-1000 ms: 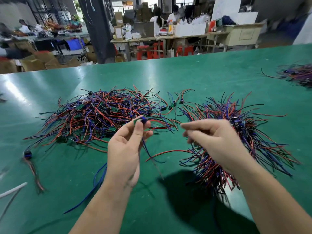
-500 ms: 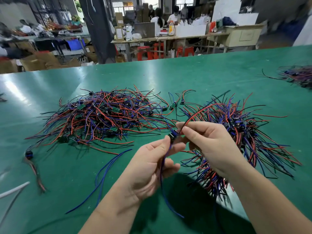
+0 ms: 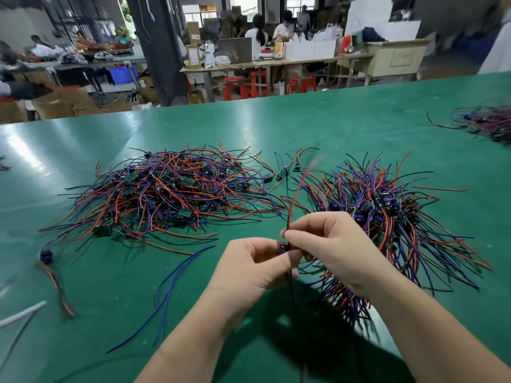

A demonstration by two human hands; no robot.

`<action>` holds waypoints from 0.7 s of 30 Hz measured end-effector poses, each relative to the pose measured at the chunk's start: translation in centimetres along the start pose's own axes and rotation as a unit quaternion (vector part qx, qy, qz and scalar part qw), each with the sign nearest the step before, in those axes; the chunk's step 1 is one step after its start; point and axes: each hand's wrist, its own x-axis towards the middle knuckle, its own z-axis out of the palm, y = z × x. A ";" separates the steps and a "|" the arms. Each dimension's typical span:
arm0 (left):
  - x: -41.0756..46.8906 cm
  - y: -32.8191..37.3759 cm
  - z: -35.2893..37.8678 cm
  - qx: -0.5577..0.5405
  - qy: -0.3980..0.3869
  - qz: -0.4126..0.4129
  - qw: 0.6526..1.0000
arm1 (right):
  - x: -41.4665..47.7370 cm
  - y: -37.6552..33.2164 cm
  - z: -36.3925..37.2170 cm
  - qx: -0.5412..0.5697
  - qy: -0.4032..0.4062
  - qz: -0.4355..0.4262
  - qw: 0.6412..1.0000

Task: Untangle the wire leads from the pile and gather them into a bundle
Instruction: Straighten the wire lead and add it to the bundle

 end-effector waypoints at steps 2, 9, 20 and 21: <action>0.0 0.0 -0.1 0.043 -0.006 0.000 0.999 | 0.0 0.2 0.0 -0.019 0.004 -0.006 1.000; -0.2 0.7 -1.2 0.037 -0.059 -0.029 0.997 | -0.3 0.0 -0.2 -0.029 0.027 -0.037 0.999; -0.8 0.3 -1.9 0.191 -0.212 -0.067 0.956 | 0.5 -1.5 -2.7 0.134 0.206 -0.047 0.968; -0.8 0.4 -2.0 0.203 -0.226 -0.062 0.951 | 0.6 -1.6 -2.7 0.158 0.215 -0.041 0.963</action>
